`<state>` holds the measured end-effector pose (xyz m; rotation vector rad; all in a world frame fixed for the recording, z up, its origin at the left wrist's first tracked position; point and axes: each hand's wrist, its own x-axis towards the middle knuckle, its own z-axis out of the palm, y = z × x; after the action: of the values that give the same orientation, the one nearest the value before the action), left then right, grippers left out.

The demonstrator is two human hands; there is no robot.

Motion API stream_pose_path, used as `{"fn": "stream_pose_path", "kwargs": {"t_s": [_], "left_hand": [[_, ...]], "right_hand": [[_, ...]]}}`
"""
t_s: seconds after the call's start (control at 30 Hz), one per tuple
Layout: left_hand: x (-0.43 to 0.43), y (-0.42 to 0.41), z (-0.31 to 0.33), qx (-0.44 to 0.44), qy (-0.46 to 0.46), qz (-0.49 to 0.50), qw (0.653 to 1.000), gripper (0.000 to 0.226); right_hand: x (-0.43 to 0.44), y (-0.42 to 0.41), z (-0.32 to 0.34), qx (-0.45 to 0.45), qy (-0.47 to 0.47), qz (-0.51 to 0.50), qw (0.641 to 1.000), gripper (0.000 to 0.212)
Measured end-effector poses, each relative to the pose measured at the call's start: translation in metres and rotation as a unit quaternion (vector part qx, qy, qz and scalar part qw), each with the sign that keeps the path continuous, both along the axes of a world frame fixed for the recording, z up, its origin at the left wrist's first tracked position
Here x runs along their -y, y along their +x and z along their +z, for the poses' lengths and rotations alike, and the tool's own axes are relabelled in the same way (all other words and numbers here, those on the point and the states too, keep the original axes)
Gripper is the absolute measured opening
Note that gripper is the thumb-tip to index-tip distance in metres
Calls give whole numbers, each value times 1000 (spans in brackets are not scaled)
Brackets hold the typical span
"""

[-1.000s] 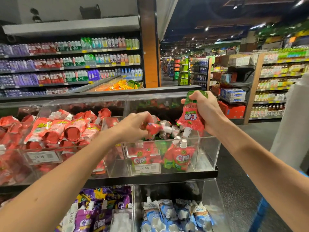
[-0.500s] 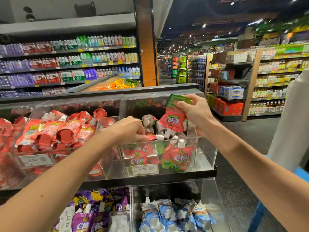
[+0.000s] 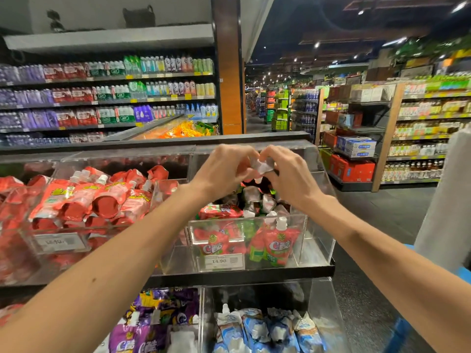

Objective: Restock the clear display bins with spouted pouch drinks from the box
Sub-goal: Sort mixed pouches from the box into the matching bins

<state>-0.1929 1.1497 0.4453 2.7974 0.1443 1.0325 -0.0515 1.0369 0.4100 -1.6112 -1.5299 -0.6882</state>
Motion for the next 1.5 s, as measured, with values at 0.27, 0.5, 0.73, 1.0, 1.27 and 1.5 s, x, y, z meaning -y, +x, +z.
{"fn": "stream_pose_path", "kwargs": {"t_s": [0.27,0.5,0.73,1.0,1.27,1.5], "left_hand": [[-23,23,-44,-95,252,114,956,20],[-18,32,-50,-136,176,169,960,29],[-9,22,-47,-151,43,158,975,39],[93,-39,-78,172,-230,96,953,9],[288,12,-218,-15,-460,-181,869,6],[508,65,-321,-322,-379,-374,783,19]], "right_hand": [[-24,6,-19,16,-204,-98,974,22],[-27,7,-3,-14,-333,-119,935,22],[-19,7,-3,0,-316,-78,946,26],[100,-37,-71,-112,2,81,990,21],[343,-92,-241,-364,4,-249,897,13],[558,-150,-314,-516,-17,-506,690,16]]}}
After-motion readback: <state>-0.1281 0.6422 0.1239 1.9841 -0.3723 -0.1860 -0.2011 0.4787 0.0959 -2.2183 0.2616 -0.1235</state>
